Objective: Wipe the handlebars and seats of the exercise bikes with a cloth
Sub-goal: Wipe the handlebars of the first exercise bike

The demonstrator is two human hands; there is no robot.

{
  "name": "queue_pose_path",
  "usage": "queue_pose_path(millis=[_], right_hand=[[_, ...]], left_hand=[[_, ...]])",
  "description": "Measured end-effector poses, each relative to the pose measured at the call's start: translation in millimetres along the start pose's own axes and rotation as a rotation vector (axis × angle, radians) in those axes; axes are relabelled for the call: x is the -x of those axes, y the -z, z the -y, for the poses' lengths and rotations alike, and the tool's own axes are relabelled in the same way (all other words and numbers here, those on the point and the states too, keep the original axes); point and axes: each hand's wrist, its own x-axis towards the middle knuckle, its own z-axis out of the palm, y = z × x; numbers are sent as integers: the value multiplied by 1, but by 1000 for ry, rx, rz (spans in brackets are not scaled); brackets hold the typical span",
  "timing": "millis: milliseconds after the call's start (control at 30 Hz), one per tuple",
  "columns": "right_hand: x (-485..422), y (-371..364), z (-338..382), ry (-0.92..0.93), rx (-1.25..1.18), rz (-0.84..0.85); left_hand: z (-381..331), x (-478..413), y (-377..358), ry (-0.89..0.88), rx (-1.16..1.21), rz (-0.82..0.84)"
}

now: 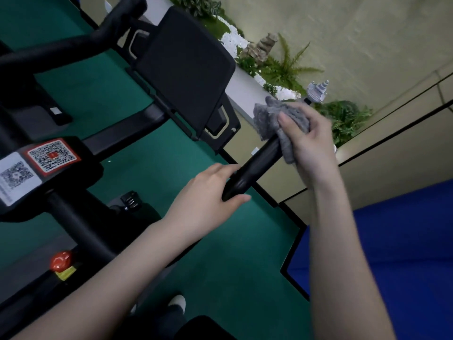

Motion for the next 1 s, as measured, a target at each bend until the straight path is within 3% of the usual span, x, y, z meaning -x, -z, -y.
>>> queue_pose_path(millis=[133,233,633,1000], right_hand=[[23,-27,-15,137,-59,-450],[21,-29,-20,94,-219,-613],[55,-52,-56,-226,-812,-526],[96,-67,-70,-156,-436,-496]], left_hand=[[-2,-7,-5,15,35,-45],[1,-8,-5,19,54,-55],[4,-9,-4,-18,101,-67],[3,-6,3,-48,67,-36]])
